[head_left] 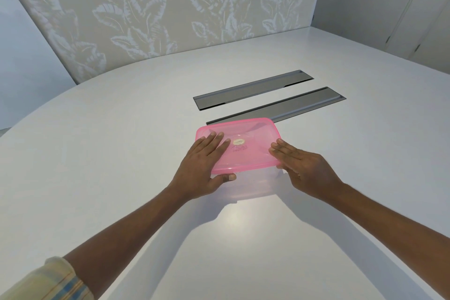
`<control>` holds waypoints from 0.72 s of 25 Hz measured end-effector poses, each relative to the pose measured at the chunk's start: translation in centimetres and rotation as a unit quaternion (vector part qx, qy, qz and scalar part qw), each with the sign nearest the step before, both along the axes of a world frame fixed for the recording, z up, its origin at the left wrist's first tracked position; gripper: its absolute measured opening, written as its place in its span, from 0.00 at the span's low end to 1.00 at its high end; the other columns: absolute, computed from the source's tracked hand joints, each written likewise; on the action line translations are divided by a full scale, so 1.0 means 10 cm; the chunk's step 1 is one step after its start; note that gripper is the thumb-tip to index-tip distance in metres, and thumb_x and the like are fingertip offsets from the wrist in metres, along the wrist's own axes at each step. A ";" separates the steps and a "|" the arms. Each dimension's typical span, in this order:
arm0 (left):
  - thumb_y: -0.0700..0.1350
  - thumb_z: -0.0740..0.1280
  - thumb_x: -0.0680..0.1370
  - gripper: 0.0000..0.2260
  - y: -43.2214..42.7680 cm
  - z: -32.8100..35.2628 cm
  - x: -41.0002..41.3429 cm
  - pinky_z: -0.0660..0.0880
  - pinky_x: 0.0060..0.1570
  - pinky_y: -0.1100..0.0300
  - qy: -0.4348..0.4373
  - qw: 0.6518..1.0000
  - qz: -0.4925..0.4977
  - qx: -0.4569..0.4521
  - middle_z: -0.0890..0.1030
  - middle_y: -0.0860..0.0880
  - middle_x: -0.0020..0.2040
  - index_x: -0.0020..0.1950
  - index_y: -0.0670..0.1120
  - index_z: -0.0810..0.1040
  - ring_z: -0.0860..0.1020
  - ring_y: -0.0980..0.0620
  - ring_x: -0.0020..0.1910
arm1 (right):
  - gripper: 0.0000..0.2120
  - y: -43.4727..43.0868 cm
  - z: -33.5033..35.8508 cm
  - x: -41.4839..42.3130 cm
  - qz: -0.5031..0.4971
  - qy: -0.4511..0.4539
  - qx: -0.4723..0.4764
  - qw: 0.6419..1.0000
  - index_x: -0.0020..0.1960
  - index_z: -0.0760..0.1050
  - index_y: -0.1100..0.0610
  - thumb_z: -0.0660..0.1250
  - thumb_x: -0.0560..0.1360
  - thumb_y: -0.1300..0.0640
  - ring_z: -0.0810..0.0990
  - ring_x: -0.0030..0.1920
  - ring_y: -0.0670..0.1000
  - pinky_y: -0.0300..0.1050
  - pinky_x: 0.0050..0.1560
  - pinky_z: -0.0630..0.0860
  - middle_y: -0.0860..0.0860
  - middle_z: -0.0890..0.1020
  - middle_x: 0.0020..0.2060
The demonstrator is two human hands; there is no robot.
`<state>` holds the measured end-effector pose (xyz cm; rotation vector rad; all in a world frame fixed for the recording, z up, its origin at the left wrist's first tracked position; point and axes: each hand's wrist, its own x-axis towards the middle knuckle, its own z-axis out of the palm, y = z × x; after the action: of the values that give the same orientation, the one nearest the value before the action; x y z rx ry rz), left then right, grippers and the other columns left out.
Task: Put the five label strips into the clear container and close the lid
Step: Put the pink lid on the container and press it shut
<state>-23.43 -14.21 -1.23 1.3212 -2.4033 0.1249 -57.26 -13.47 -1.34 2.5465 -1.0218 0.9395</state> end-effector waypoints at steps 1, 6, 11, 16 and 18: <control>0.72 0.62 0.78 0.41 0.00 0.03 0.00 0.52 0.83 0.46 0.009 1.000 0.002 0.009 0.59 0.48 0.85 0.84 0.49 0.63 0.54 0.48 0.85 | 0.18 0.01 0.01 0.03 -0.009 -0.025 0.019 0.999 0.69 0.81 0.58 0.72 0.80 0.55 0.78 0.72 0.50 0.46 0.63 0.81 0.51 0.81 0.69; 0.58 0.59 0.86 0.27 0.07 0.03 -0.11 0.49 0.83 0.53 0.299 0.939 0.120 0.118 0.59 0.52 0.85 0.83 0.49 0.65 0.52 0.52 0.85 | 0.11 -0.05 0.10 0.21 -0.047 -0.167 0.096 0.980 0.56 0.88 0.56 0.76 0.77 0.52 0.84 0.63 0.46 0.49 0.61 0.82 0.48 0.88 0.57; 0.74 0.60 0.74 0.27 0.16 0.05 -0.16 0.79 0.45 0.51 0.453 0.774 0.381 0.223 0.81 0.52 0.45 0.47 0.49 0.74 0.82 0.47 0.43 | 0.13 -0.11 0.15 0.23 -0.087 -0.302 0.236 0.920 0.58 0.85 0.52 0.79 0.74 0.54 0.85 0.56 0.45 0.42 0.53 0.84 0.44 0.85 0.55; 0.72 0.58 0.78 0.29 0.18 0.06 -0.19 0.72 0.32 0.57 0.495 0.752 0.350 0.261 0.74 0.48 0.34 0.36 0.46 0.64 0.73 0.48 0.26 | 0.13 -0.17 0.09 0.27 -0.160 -0.415 0.448 0.776 0.59 0.83 0.49 0.74 0.78 0.44 0.85 0.38 0.47 0.50 0.46 0.86 0.47 0.86 0.50; 0.69 0.59 0.79 0.27 0.18 0.05 -0.23 0.72 0.35 0.54 0.509 0.747 0.346 0.249 0.73 0.46 0.35 0.37 0.46 0.65 0.72 0.47 0.29 | 0.11 -0.21 0.08 0.28 -0.158 -0.454 0.476 0.736 0.54 0.85 0.52 0.72 0.80 0.46 0.80 0.34 0.49 0.53 0.44 0.86 0.51 0.85 0.42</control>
<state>-25.71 -12.43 -0.69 1.7833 -0.9615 -0.8722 -54.44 -15.61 -0.58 2.2343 -2.7057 2.0035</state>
